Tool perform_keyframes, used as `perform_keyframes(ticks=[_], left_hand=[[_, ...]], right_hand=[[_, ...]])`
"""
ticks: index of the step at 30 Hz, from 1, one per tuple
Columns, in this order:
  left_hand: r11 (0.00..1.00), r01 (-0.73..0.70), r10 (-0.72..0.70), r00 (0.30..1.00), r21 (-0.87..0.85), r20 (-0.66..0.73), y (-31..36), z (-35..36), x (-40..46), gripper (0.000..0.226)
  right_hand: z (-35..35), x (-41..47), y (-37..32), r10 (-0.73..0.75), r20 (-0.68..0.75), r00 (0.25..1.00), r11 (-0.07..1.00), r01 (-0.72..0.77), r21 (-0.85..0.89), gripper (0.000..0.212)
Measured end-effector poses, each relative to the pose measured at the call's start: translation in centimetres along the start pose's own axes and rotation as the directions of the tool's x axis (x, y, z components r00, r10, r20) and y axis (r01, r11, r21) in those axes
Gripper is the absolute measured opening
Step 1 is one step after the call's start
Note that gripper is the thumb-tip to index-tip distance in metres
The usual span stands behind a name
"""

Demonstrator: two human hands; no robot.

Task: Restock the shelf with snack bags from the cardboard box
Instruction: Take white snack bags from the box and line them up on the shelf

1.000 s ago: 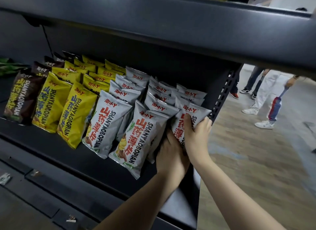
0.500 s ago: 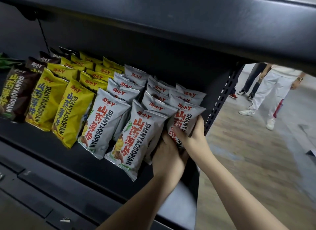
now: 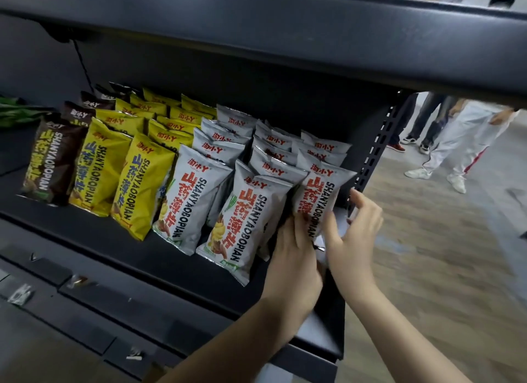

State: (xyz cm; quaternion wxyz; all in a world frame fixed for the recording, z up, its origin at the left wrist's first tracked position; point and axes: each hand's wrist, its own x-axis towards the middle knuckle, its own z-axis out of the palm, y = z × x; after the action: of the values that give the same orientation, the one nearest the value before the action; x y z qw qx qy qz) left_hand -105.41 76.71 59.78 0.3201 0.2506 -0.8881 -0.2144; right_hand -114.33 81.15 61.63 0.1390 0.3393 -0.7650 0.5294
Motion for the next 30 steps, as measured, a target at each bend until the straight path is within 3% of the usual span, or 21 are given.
perform_keyframes(ticks=[3, 6, 8, 9, 10, 12, 14, 19, 24, 30], left_hand=[[0.975, -0.221, 0.22, 0.973, -0.016, -0.067, -0.6, -3.0, -0.9, 0.038], [0.944, -0.324, 0.329, 0.927, 0.057, -0.18, -2.9, -5.8, -1.0, 0.028], [0.959, -0.251, 0.273, 0.942, 0.13, -0.193, -4.9, -6.9, -1.2, 0.044], [0.969, -0.2, 0.222, 0.961, 0.143, -0.164, -5.9, -7.3, -1.4, 0.055], [0.98, -0.153, 0.168, 0.979, 0.128, -0.118, -6.8, -7.5, -1.6, 0.064], [0.995, -0.087, 0.088, 0.996, 0.046, -0.022, -8.1, -7.5, -1.8, 0.081], [0.998, -0.04, 0.043, 0.998, -0.05, 0.047, -8.7, -7.5, -1.8, 0.092], [0.981, 0.008, -0.004, 1.0, -0.195, 0.021, -8.7, -7.7, -1.0, 0.099], [0.982, 0.036, -0.031, 0.999, -0.185, 0.032, -9.1, -7.2, -0.4, 0.097], [0.979, 0.072, -0.065, 0.997, -0.189, 0.042, -9.2, -7.1, -0.4, 0.093]], right_hand=[[-0.4, -2.3, -2.0, -0.14, 0.048, 0.989, 0.984, 0.134, 0.12, 0.028], [1.0, -3.3, -3.0, -0.069, 0.211, 0.975, 0.979, 0.026, 0.2, 0.026], [2.4, -3.5, -3.3, 0.03, 0.314, 0.949, 0.973, -0.1, 0.208, 0.038], [3.1, -3.6, -3.4, 0.058, 0.35, 0.935, 0.97, -0.136, 0.202, 0.053], [3.8, -3.7, -3.6, 0.069, 0.368, 0.927, 0.966, -0.153, 0.206, 0.07], [5.1, -3.8, -4.1, 0.039, 0.374, 0.927, 0.957, -0.143, 0.253, 0.083], [5.9, -3.9, -5.0, 0.035, 0.357, 0.933, 0.938, -0.154, 0.311, 0.083], [7.6, -3.8, -5.6, 0.069, 0.347, 0.935, 0.925, -0.19, 0.328, 0.092], [8.4, -3.9, -5.1, 0.104, 0.297, 0.949, 0.983, -0.142, 0.112, 0.096], [8.4, -4.1, -4.0, 0.13, 0.288, 0.949, 0.977, -0.173, 0.126, 0.085]])
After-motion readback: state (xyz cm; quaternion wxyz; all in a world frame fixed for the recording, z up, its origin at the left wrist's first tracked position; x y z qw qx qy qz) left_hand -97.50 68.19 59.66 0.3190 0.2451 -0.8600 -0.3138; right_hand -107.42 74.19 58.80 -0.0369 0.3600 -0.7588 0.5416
